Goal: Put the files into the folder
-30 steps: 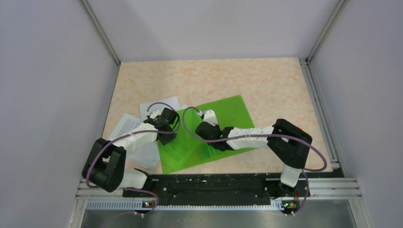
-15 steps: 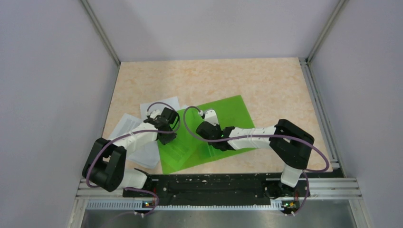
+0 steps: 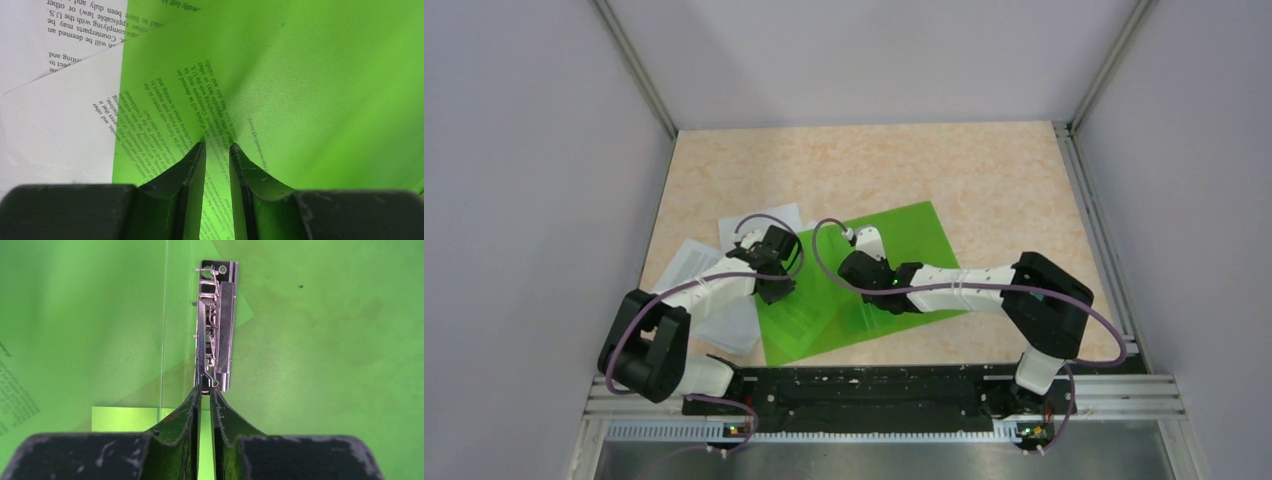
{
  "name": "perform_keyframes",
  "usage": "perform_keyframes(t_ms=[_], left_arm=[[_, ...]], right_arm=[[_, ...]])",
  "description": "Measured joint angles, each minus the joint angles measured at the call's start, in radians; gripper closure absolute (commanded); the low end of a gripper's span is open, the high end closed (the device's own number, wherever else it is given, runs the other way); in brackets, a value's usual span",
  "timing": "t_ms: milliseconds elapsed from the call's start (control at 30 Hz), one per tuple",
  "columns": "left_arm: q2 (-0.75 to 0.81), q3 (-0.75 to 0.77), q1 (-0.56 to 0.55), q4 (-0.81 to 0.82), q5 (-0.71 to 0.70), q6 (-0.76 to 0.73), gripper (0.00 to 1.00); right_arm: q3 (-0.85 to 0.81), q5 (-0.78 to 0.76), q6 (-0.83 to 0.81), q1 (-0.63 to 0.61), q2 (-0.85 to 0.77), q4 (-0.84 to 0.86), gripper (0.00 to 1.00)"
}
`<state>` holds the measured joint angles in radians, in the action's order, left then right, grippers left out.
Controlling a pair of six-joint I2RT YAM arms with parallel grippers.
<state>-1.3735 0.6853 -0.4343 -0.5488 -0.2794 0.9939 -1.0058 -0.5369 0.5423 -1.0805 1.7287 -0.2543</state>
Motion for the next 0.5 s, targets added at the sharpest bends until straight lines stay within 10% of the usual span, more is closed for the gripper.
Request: perform_keyframes(t_ms=[500], left_arm=[[-0.070, 0.087, -0.007, -0.050, 0.055, -0.176, 0.69]], right_arm=[[-0.142, 0.079, -0.066, 0.068, -0.023, -0.121, 0.57]])
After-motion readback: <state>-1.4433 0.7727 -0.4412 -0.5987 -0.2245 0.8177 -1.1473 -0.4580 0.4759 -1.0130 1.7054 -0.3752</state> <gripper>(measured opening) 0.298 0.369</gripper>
